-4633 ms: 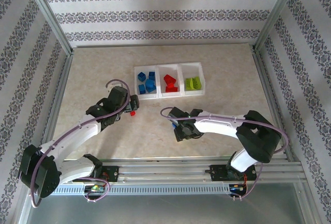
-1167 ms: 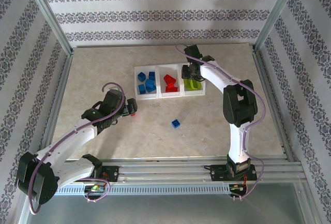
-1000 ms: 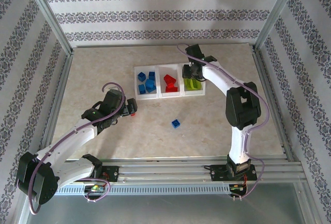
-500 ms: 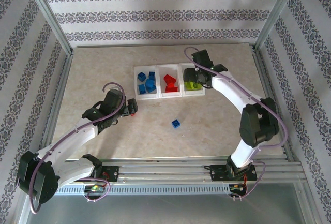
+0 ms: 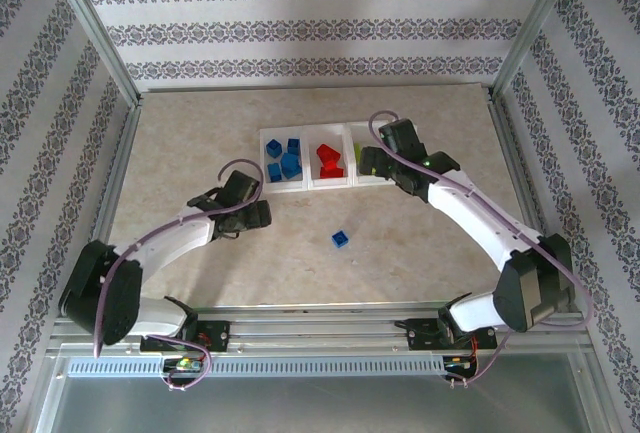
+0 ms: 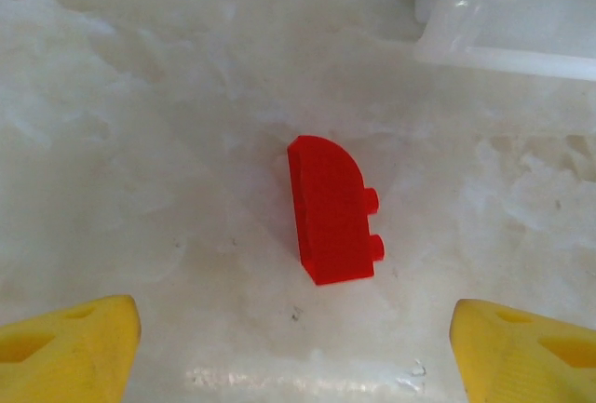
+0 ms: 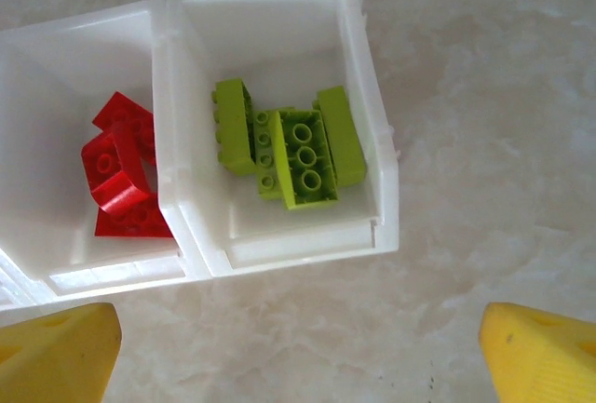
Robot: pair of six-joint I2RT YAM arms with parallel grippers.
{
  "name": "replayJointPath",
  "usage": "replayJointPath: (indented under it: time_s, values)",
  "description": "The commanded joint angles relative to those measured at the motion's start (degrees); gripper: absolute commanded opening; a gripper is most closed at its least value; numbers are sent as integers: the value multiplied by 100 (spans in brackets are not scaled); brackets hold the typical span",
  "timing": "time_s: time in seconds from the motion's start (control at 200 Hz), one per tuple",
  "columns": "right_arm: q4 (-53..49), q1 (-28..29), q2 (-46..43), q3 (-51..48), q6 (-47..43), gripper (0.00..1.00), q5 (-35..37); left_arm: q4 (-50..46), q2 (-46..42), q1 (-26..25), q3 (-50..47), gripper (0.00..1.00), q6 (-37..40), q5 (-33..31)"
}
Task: Sort the legos into containers by color
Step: Pick up the lego from the center of the table.
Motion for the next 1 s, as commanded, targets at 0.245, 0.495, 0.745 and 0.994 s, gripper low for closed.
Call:
replayJointPath:
  time_s: [0.245,0.495,0.745,0.994]
  values:
    - [4,98,-805,-642,545,99,353,150,953,89,537,76,338,-222]
    - [-22,107,-1022,-819,663,98,355,246,1436,94,747,66,366,-305]
    - [-23,107,-1017,-836,700,98,375,232,1747,128,948,52,509,-393]
    - [-15,107,-908,-799,743,98,340,295,1880,123,1001,42,513,-304]
